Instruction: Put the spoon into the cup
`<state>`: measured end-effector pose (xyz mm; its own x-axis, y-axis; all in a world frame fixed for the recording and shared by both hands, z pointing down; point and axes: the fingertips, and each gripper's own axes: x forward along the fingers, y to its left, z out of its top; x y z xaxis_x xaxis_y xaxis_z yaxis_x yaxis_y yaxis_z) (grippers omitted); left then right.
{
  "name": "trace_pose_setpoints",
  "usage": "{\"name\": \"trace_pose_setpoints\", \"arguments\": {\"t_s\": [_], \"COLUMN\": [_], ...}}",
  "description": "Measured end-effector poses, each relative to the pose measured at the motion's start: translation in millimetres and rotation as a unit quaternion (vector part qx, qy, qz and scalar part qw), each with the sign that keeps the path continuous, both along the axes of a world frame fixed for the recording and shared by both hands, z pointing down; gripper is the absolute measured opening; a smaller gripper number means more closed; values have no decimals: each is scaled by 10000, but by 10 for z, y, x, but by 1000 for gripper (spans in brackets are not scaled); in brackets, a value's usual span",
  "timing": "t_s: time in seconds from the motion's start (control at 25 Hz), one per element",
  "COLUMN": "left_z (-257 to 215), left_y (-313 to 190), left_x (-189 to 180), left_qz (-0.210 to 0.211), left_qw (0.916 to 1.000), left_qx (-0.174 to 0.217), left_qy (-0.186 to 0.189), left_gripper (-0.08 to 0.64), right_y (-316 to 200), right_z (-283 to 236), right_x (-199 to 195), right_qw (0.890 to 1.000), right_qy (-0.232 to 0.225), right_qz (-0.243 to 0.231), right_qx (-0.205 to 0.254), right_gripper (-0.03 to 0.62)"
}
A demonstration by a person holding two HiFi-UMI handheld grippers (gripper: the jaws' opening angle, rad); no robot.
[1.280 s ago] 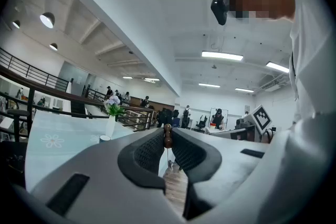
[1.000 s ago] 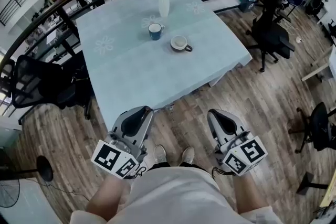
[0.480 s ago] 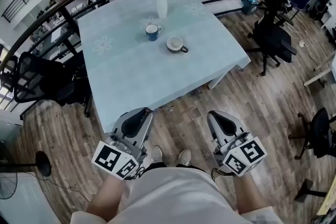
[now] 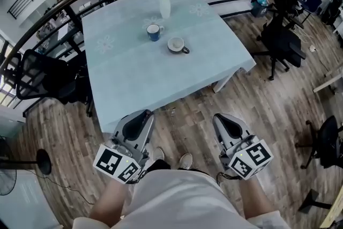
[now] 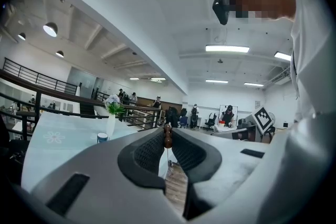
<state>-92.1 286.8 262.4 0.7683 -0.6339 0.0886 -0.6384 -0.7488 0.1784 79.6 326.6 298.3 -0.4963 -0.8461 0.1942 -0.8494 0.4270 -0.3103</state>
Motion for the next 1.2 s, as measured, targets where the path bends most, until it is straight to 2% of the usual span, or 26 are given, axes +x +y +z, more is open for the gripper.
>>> {"name": "trace_pose_setpoints", "arguments": {"t_s": [0.72, 1.2], "left_z": [131, 430], "left_y": [-486, -1454], "left_x": [179, 122], "left_qz": [-105, -53], "left_qw": [9999, 9997], "left_qx": [4, -229], "left_qy": [55, 78], "left_gripper": [57, 57], "right_y": [-463, -1400], "right_z": [146, 412], "right_x": [250, 155], "right_qw": [10000, 9995], "right_qy": [38, 92], "right_qz": [29, 41], "right_qx": [-42, -284], "right_gripper": [21, 21]}}
